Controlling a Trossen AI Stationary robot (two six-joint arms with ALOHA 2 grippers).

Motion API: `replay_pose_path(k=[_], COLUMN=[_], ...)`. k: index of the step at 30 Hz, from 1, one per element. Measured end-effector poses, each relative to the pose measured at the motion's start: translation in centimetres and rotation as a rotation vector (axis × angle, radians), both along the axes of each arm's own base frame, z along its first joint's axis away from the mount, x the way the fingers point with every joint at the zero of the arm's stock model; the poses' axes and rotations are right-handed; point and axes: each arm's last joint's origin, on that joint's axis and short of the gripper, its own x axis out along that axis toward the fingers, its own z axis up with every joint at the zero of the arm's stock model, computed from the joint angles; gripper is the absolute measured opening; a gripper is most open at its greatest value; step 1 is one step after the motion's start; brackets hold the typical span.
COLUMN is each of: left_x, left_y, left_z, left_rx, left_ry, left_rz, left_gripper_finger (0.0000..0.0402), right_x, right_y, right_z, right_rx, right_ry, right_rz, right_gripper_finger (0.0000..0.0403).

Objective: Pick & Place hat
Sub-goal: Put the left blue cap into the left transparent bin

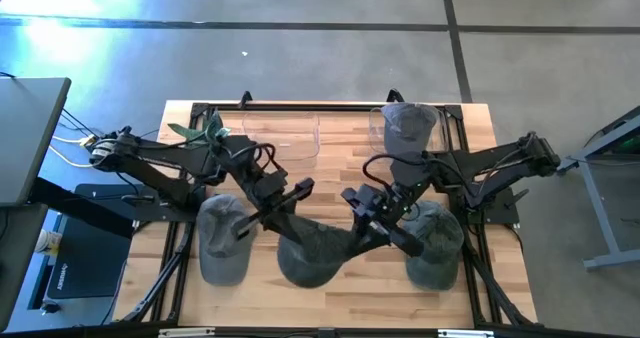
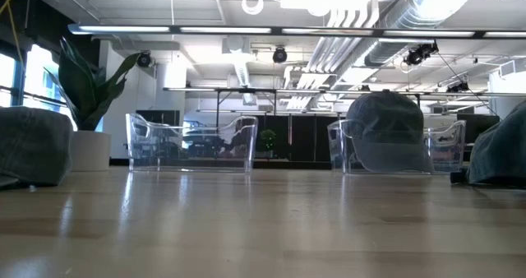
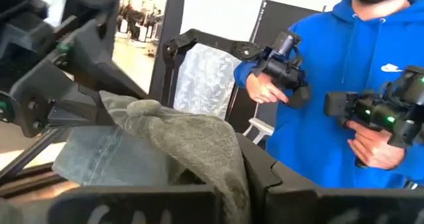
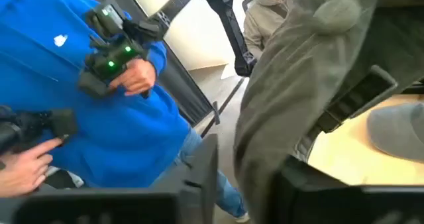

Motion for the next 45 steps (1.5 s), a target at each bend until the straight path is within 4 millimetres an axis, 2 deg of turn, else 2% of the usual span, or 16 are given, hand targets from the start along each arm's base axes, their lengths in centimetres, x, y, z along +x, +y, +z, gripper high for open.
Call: replay_pose_path(k=[5, 9, 13, 15, 18, 20, 25, 27, 31, 34, 36, 40, 45], left_x=[-0.2, -0.4, -0.2, -0.2, -0.2, -0.2, -0.2, -0.1, 1.2, 2.0, 2.2, 2.4, 2.2], left_y=[0.6, 1.0, 1.1, 1.1, 1.1, 1.1, 1.1, 1.1, 1.0, 0.7, 0.5, 0.2, 0.1], left_z=[0.5, 0.3, 0.0, -0.1, -0.4, -0.7, -1.1, -1.2, -2.5, -3.4, -4.0, -4.4, -4.4], left_rx=[-0.024, -0.024, -0.024, -0.023, -0.017, -0.011, -0.017, -0.036, -0.057, -0.051, -0.042, -0.039, -0.037], left_ry=[0.027, 0.067, 0.098, 0.104, 0.142, 0.169, 0.225, 0.254, 0.338, 0.371, 0.413, 0.432, 0.437], left_rz=[0.036, 0.096, 0.154, 0.156, 0.157, 0.164, 0.183, 0.191, 0.219, 0.13, 0.067, -0.022, -0.095], left_gripper_finger=[0.0006, 0.0002, 0.0003, 0.0003, 0.0003, 0.0003, 0.0023, 0.005, 0.0118, 0.0159, 0.0172, 0.0165, 0.0106], right_x=[-0.2, -0.2, 0.0, 0.1, 0.2, 0.2, 0.2, 0.2, 0.3, 0.3, 0.2, 0.1, 0.3], right_y=[0.6, 0.6, 0.3, 0.2, 0.0, 0.0, -0.1, -0.2, -0.4, -0.4, -0.3, -0.2, -0.8], right_z=[-0.5, -0.6, -0.7, -0.9, -1.4, -1.4, -1.2, -1.2, -1.2, -1.1, -1.1, -1.1, -1.1], right_rx=[-0.075, -0.077, -0.069, -0.09, -0.12, -0.132, -0.111, -0.112, -0.112, -0.118, -0.112, -0.101, -0.089], right_ry=[-0.035, -0.029, 0.012, 0.029, 0.061, 0.053, 0.05, 0.046, 0.046, 0.04, 0.042, 0.044, 0.045], right_rz=[0.034, 0.025, -0.101, -0.166, -0.206, -0.202, -0.206, -0.206, -0.211, -0.205, -0.187, -0.138, -0.114], right_gripper_finger=[0.0158, 0.0178, 0.015, 0.0115, 0.004, 0.0011, 0.0016, 0.0006, 0.0012, 0.0005, 0.0006, 0.001, 0.0006])
